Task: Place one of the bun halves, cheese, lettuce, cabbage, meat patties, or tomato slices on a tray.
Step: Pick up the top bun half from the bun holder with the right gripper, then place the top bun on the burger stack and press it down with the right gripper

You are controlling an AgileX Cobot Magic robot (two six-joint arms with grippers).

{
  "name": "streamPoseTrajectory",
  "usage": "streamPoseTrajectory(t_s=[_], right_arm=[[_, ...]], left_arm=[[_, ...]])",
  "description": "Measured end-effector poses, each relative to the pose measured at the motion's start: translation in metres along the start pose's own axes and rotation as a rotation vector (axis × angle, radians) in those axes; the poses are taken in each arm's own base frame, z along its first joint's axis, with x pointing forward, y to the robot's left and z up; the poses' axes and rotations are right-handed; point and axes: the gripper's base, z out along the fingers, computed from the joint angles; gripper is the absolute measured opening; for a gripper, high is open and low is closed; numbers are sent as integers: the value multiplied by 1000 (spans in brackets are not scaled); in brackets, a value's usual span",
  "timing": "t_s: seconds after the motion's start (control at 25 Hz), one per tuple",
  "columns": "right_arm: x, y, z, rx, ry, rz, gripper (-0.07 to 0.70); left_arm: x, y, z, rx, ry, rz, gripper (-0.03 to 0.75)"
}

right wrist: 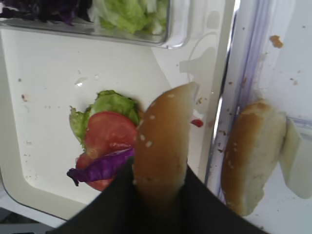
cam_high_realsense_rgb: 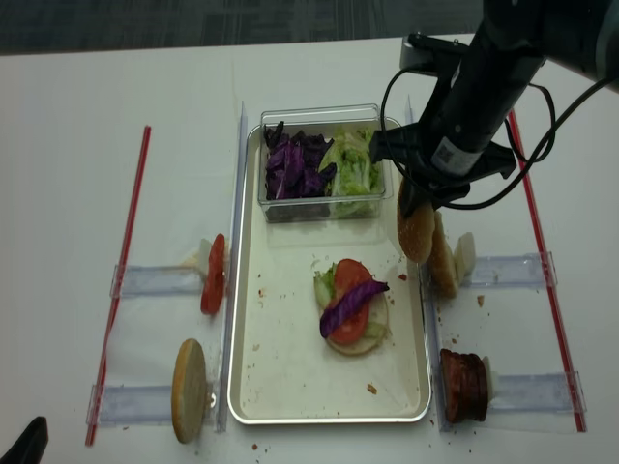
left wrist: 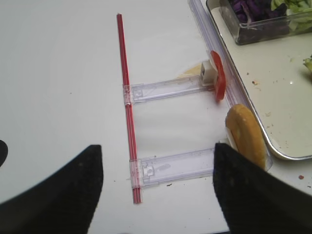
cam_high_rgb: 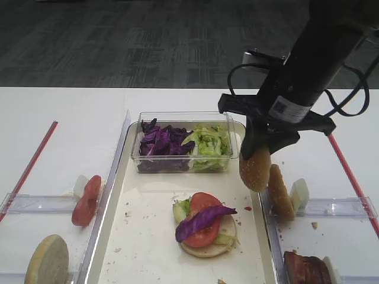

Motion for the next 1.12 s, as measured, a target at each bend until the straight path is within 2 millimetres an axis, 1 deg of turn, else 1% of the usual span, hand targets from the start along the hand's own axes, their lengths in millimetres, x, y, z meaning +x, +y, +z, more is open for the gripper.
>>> streamPoseTrajectory(t_s=[0.16,0.4,0.52,0.64,0.8,0.96,1.12], right_arm=[[-1,5,0,-49,-9,-8,204],[0,13,-7,-126,-34,-25,202],[2,15,-5,-172,-46,-31,201],[12,15,-2,-235,-70,-29,188],[28,17,-3,-333,-122,-32,165],[43,18,-4,-419,-156,-30,159],[55,16,2,-513,-172,-8,156]], left_arm=[[0,0,0,0,0,0,477],[0,0,0,0,0,0,477],[0,0,0,0,0,0,477],[0,0,0,0,0,0,477],[0,0,0,0,0,0,477],[0,0,0,0,0,0,477],[0,0,0,0,0,0,477]])
